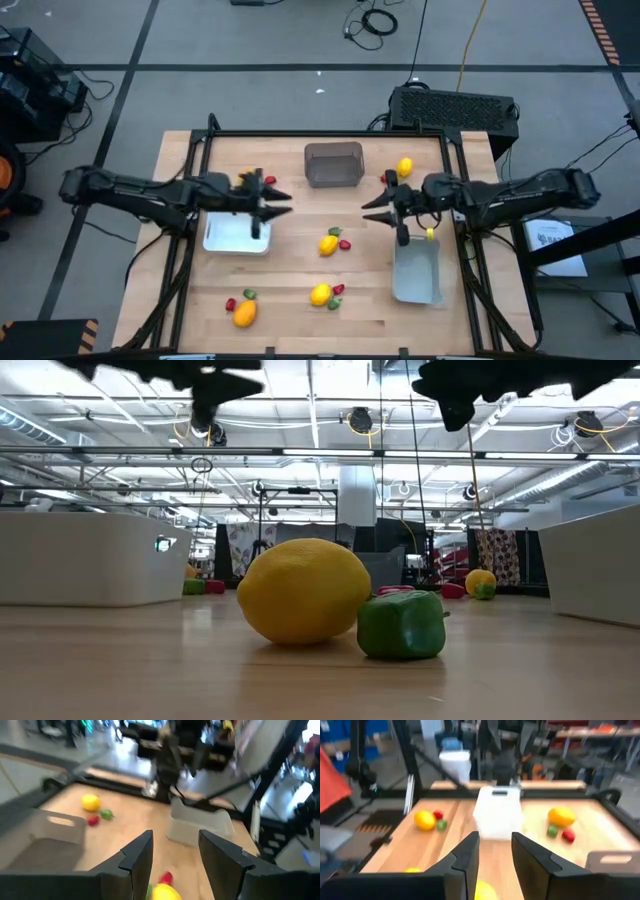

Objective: Sort produce into baskets
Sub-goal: Put the yellow lemon into the black bin

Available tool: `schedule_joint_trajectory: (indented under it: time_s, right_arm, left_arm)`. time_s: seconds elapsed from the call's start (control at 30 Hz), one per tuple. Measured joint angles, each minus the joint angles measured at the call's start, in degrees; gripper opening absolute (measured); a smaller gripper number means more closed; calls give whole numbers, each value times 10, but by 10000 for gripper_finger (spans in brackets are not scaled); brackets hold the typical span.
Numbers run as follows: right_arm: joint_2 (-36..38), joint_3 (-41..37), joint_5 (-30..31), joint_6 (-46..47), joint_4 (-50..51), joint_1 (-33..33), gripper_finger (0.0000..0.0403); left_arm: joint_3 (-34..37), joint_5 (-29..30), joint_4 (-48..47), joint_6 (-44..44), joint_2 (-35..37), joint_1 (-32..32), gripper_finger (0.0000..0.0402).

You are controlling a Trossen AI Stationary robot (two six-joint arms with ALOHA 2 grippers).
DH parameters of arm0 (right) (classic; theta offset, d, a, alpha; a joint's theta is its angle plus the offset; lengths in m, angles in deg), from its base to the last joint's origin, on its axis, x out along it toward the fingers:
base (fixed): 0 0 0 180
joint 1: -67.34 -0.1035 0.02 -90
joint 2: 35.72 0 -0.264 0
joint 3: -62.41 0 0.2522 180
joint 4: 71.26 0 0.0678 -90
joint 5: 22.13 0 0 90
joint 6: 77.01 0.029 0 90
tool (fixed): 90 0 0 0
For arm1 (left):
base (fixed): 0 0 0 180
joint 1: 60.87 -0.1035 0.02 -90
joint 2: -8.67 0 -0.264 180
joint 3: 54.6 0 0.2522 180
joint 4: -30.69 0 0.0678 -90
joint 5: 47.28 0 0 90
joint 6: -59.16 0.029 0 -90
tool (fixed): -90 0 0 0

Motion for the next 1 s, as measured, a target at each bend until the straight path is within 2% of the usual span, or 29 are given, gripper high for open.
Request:
schedule_joint_trajectory:
  time_s: [0.17, 0.3, 0.5, 0.67, 0.8, 1.0]
  right_arm:
    - [3, 24, 4, 7, 89, -19, 107]
    - [7, 27, 4, 28, 98, -31, 107]
    - [11, 27, 4, 53, 100, -43, 107]
    - [18, 27, 4, 52, 99, -42, 107]
    - [22, 27, 4, 42, 98, -42, 107]
    - [22, 27, 4, 32, 103, -42, 106]
  left_arm:
    - [-126, 7, -92, -2, -116, 41, 166]
    - [-231, 39, -199, -35, -200, 62, 166]
    - [-355, 47, -332, -62, -307, 86, 166]
    - [-407, 58, -368, -69, -371, 98, 166]
    - [-409, 31, -361, -123, -405, 95, 166]
    - [-410, 59, -357, -66, -443, 84, 166]
